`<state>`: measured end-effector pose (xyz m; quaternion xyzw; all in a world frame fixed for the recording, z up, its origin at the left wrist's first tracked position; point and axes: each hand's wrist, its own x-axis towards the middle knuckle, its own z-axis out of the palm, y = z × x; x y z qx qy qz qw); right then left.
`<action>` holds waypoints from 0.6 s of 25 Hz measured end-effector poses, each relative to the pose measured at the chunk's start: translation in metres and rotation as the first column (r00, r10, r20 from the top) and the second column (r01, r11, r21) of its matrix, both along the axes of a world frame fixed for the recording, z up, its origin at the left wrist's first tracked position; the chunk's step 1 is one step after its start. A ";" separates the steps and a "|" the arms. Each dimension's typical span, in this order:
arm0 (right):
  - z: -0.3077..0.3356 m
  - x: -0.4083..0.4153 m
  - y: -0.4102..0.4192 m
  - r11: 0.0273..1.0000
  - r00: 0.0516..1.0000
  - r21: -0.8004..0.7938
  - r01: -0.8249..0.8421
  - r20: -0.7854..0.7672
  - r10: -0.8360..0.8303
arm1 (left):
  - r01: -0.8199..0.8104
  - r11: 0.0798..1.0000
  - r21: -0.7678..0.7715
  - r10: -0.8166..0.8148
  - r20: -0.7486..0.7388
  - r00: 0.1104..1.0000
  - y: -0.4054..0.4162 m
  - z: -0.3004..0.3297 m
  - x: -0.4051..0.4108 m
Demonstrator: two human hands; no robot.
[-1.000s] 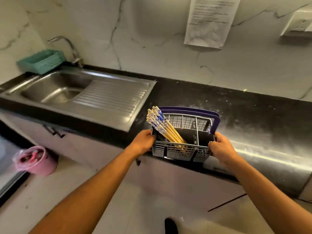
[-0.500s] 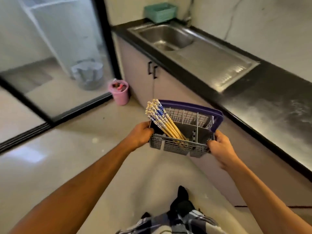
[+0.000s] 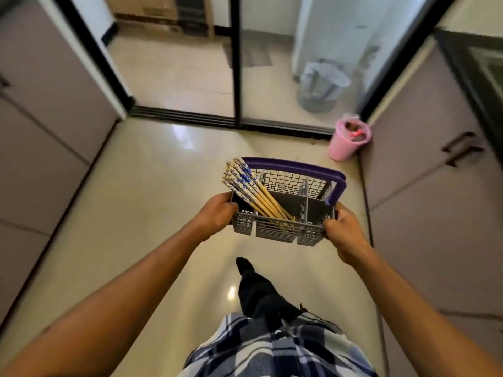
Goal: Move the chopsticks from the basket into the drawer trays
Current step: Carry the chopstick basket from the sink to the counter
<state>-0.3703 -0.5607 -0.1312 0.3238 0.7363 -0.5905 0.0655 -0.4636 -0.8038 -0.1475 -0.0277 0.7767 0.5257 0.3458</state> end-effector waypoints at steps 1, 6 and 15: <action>-0.004 -0.027 -0.014 0.998 0.998 -0.004 -0.069 0.002 0.069 | -0.066 0.998 -0.007 0.066 -0.002 0.998 -0.021 -0.002 -0.009; -0.005 -0.158 -0.095 0.909 0.911 -0.073 -0.411 -0.006 0.411 | -0.422 0.906 -0.037 0.422 -0.011 0.907 -0.110 0.007 -0.048; 0.010 -0.316 -0.295 0.569 0.576 -0.102 -0.816 -0.068 0.815 | -0.840 0.542 0.000 0.839 -0.057 0.541 -0.267 0.024 -0.066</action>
